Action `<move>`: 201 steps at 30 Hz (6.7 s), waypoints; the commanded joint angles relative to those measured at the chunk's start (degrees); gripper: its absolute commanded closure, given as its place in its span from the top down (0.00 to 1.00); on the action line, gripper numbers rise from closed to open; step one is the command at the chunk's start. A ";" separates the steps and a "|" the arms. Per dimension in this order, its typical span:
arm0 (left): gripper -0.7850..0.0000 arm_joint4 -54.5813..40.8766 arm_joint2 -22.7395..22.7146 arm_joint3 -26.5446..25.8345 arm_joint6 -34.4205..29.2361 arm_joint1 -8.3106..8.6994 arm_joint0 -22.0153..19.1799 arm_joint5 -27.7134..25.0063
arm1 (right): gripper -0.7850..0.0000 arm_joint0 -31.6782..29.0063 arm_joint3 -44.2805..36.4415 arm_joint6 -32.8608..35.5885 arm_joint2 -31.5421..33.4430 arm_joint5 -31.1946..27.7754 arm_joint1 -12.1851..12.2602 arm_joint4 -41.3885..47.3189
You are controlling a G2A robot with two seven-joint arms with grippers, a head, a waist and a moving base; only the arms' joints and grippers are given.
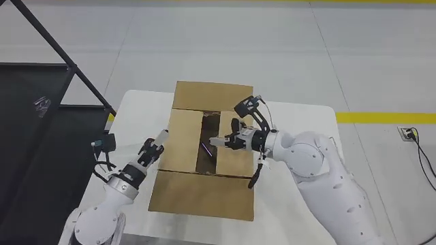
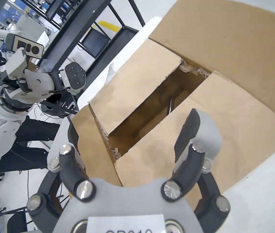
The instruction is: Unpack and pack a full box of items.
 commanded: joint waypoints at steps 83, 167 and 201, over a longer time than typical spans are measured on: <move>1.00 -10.81 1.70 5.04 -4.76 4.79 0.47 -4.64 | 1.00 26.25 57.11 -3.22 2.51 -28.38 -5.07 30.95; 1.00 -9.42 -2.18 10.71 14.33 3.43 -0.84 2.16 | 1.00 12.13 36.18 14.89 -2.95 -10.46 -0.19 40.19; 1.00 -34.31 5.18 44.46 7.42 0.24 -19.05 1.70 | 1.00 12.13 36.18 14.89 -2.95 -10.46 -0.19 40.19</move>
